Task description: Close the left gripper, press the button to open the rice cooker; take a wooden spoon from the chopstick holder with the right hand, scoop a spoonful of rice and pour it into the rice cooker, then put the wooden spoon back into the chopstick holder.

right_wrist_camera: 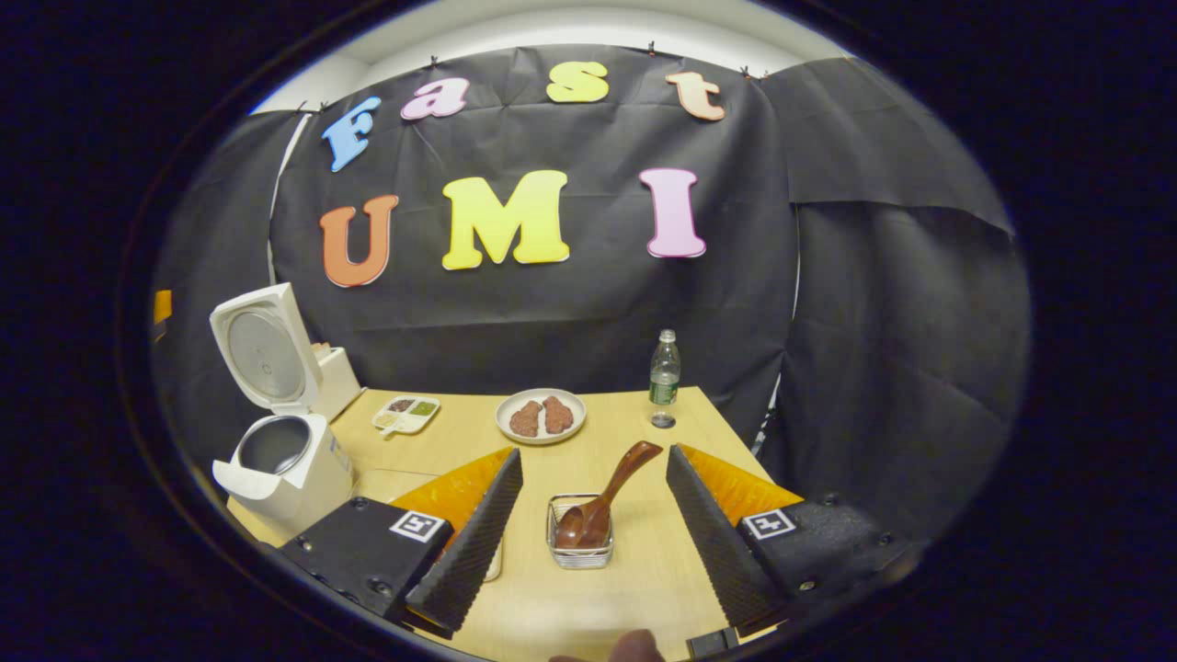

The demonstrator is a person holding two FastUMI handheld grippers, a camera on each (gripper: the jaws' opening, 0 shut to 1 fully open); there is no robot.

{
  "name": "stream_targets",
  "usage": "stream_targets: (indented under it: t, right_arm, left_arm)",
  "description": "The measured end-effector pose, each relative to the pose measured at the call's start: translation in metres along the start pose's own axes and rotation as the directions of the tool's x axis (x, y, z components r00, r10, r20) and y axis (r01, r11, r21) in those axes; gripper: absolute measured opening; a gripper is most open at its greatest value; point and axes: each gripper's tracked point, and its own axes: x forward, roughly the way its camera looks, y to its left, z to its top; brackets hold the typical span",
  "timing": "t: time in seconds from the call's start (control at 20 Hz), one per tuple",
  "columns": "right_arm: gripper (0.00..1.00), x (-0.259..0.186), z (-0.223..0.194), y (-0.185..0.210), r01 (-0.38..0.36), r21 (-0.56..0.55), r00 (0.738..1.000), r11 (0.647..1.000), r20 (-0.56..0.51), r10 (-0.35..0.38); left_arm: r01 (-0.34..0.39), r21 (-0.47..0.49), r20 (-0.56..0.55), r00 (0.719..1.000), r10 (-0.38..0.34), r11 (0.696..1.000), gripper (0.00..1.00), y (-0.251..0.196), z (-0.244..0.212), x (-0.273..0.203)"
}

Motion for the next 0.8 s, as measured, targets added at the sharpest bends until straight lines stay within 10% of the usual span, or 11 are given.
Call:
stream_targets:
  t: [0.35, 0.8]
  right_arm:
    - [0.99, 0.097, -0.061, -0.02, -0.033, 0.108, 0.99, 0.994, -0.129, 0.047]
    - [0.64, 0.167, -0.1, -0.024, -0.089, 0.202, 0.965, 0.975, -0.226, 0.134]
  left_arm:
    - [-0.071, 0.032, -0.036, 0.997, 0.072, 0.997, 0.95, -0.001, -0.008, 0.017]
    - [-0.183, 0.052, -0.097, 0.978, 0.187, 0.982, 0.94, 0.005, -0.032, 0.018]
